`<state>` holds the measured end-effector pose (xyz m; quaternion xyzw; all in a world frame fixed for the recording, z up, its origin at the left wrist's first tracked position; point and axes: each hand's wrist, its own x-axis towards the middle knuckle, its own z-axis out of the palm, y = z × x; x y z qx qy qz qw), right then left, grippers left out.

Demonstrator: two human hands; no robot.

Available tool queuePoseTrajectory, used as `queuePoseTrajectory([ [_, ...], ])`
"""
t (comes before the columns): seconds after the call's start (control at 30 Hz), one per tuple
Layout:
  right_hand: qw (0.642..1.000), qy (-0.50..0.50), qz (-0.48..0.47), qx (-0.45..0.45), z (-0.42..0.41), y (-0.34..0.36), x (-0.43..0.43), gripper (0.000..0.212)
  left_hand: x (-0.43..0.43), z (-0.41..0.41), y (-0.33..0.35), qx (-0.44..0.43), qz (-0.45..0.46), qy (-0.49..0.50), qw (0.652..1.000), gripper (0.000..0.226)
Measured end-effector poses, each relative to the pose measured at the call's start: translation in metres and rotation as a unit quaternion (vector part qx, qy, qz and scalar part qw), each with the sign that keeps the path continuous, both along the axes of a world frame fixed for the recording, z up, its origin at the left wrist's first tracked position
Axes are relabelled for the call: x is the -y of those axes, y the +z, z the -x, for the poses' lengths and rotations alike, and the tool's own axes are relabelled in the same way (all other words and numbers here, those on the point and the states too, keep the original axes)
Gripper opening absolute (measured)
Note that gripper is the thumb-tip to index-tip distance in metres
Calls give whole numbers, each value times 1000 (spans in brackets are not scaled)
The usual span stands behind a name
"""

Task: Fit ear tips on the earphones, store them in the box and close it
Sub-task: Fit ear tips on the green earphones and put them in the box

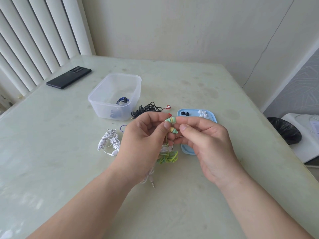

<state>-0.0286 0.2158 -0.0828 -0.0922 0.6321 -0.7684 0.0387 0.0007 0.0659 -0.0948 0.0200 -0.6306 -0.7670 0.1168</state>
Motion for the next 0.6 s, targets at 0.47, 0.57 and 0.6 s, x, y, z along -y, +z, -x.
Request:
queuePoseTrajectory([
  [0.47, 1000, 13, 12, 23, 9, -2, -9, 12, -1, -2, 2, 14, -1, -58, 998, 10],
  [0.57, 1000, 16, -10, 18, 11, -4, -9, 11, 1, -2, 2, 22, -3, -70, 997, 13],
  [0.6, 1000, 14, -25, 12, 11, -4, -9, 10, 2, -1, 1, 26, -7, -71, 997, 15],
])
